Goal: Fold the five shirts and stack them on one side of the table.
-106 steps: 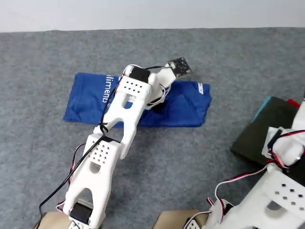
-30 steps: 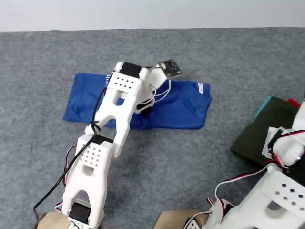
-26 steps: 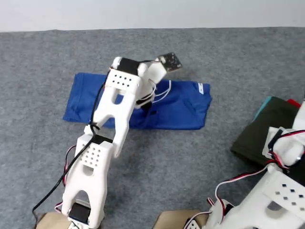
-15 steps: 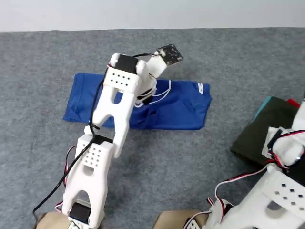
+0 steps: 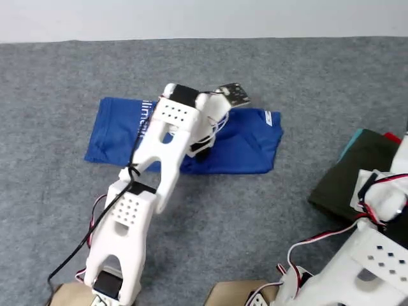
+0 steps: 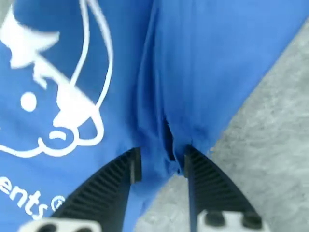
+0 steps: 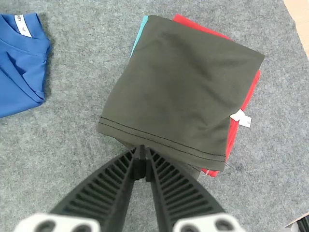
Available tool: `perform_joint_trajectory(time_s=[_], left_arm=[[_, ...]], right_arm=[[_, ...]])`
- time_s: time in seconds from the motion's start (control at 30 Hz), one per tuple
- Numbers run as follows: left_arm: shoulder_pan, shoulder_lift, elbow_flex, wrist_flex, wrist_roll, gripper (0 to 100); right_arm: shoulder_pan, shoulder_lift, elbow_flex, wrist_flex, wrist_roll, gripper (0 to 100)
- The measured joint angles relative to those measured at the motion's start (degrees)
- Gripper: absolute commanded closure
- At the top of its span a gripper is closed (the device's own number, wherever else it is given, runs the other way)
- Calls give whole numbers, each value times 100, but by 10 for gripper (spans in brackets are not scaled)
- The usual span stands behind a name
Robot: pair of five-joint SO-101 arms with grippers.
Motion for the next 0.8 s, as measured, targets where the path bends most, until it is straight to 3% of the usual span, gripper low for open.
perform_joint_trajectory(time_s=[0.4, 0.8], left_arm=[[-255, -9, 870, -730, -141, 852], [70, -18, 818, -703, 0, 852]], right_arm=[[-870, 0, 642, -18, 0, 988], [-941, 0, 659, -105, 0, 988]])
